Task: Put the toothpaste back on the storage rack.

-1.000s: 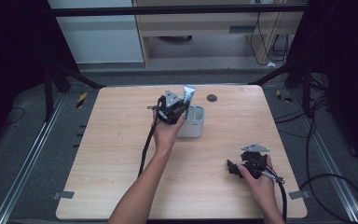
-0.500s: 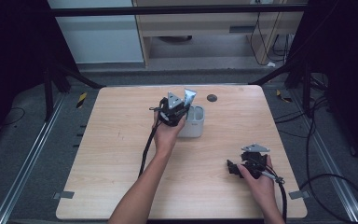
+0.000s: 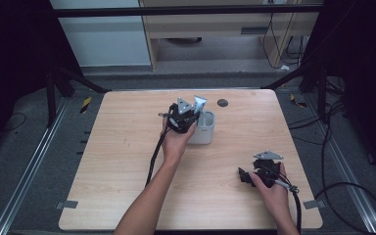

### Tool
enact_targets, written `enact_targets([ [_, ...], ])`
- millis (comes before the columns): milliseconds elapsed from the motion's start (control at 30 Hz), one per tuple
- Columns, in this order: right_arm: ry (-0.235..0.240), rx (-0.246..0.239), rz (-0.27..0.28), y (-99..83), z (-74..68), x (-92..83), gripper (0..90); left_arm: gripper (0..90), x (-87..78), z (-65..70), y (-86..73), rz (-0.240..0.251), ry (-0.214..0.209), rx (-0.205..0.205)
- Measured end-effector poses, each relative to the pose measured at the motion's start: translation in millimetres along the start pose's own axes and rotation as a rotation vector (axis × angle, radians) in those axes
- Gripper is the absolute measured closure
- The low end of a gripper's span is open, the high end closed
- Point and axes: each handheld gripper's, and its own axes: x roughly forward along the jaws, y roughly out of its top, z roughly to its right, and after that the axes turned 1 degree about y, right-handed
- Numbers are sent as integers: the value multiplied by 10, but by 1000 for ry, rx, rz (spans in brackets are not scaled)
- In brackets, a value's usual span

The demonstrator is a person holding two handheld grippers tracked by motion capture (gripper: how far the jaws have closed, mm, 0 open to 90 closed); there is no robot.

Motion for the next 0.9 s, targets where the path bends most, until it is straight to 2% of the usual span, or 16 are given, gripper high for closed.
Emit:
enact_targets([
  [267, 0, 0, 0, 0, 0, 0, 4, 782, -16, -34, 17, -17, -7, -29],
  [433, 0, 0, 0, 0, 0, 0, 4, 780, -13, -36, 58, -47, -15, -20],
  [600, -1, 0, 0, 0, 0, 0, 4, 777, 8, -30, 83, -61, -15, -28],
  [800, -1, 0, -1, 0, 0, -2, 4, 770, 30, -25, 97, -68, -20, -33],
  [900, -1, -1, -1, 0, 0, -1, 4, 766, 42, -27, 101, -64, -23, -51],
])
